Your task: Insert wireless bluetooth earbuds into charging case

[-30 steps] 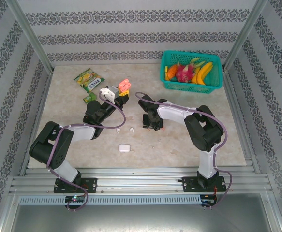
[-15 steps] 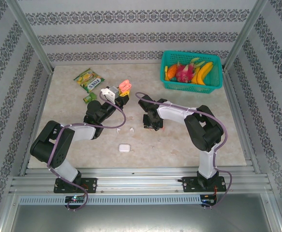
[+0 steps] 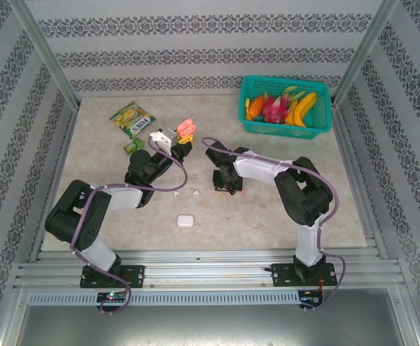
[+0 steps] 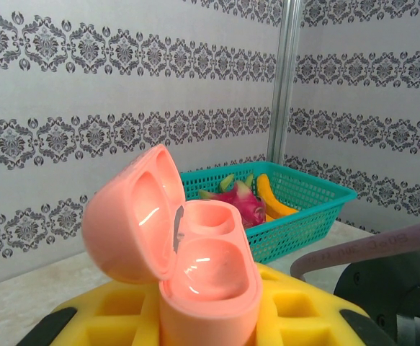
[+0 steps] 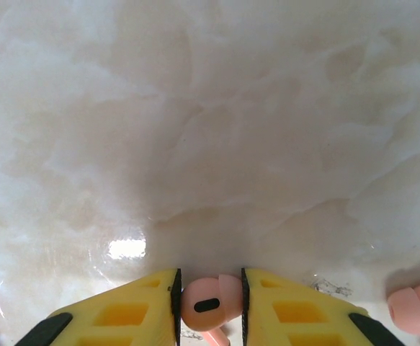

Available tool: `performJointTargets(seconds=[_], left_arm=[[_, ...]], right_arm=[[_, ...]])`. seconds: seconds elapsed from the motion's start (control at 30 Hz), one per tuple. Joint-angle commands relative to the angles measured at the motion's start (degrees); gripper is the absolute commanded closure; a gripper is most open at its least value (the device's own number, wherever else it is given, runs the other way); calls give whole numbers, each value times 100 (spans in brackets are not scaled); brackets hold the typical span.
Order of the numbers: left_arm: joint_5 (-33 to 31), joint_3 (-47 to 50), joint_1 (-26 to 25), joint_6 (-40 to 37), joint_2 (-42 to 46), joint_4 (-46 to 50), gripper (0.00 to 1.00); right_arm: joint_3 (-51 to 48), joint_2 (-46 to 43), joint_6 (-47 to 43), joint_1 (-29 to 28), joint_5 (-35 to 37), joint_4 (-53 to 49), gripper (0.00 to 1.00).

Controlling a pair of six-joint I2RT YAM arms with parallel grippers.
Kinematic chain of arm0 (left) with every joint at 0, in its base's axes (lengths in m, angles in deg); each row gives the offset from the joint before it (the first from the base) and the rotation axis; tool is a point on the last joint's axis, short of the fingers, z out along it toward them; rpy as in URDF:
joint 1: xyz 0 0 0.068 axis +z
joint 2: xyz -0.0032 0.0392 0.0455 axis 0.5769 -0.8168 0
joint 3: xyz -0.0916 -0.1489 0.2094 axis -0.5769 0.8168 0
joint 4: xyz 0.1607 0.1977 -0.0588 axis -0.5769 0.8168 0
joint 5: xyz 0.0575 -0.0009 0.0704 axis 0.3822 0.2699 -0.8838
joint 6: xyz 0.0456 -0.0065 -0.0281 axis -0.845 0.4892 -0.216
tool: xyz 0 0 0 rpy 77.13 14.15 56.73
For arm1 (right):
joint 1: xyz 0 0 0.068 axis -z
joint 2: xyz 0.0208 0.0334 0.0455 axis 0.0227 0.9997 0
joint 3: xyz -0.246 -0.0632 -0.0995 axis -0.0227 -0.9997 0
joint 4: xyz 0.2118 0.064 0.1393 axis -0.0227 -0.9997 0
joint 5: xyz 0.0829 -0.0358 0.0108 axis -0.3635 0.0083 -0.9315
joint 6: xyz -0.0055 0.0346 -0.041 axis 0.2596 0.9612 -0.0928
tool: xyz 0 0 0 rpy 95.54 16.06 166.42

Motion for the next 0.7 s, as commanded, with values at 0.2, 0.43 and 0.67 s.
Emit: performJointTargets(seconds=[0.2, 0.43, 0.67], left_arm=[[171, 6, 56, 110, -26, -406, 100], [306, -62, 56, 116, 7, -310, 100], [594, -199, 55, 176, 35, -263, 100]], right_arm=[[86, 2, 70, -53, -8, 246, 72], [-217, -460, 107, 45, 100, 538, 72], [-411, -1119, 36, 220, 191, 814, 72]])
